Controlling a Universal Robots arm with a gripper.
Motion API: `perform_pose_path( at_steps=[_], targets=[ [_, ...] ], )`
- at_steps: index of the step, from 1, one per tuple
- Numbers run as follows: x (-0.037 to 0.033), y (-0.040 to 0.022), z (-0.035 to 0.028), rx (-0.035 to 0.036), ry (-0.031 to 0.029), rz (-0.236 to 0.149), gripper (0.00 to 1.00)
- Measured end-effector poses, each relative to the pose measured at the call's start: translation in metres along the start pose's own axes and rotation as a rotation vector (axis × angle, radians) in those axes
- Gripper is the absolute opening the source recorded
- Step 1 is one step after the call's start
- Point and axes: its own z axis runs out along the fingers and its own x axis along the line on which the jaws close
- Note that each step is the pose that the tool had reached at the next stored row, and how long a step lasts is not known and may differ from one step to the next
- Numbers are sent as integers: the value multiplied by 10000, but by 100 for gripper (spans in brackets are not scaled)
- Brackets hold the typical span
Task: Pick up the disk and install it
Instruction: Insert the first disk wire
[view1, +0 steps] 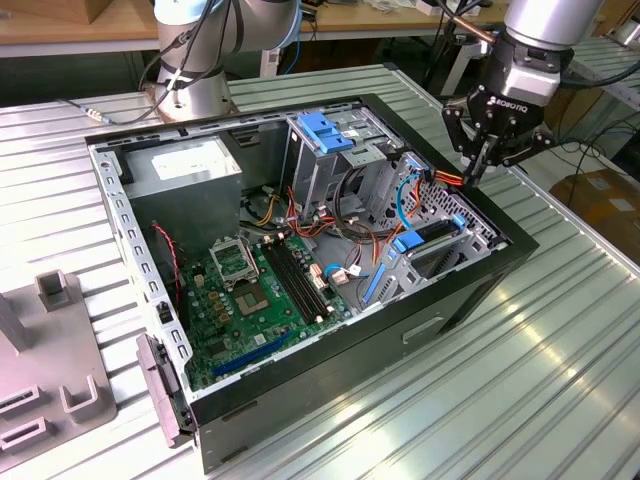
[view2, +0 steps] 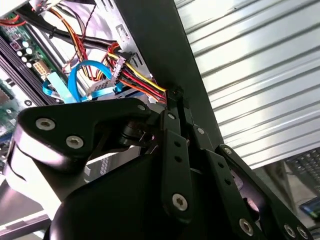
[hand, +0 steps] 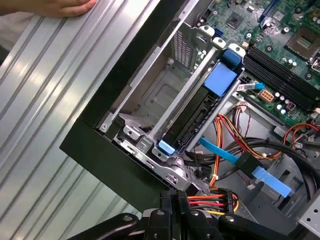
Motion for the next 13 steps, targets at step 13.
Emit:
perform_pose_path(
  at_steps=[13],
  targets=[
    [-92,136,-5,-87,-13,814,16]
  ],
)
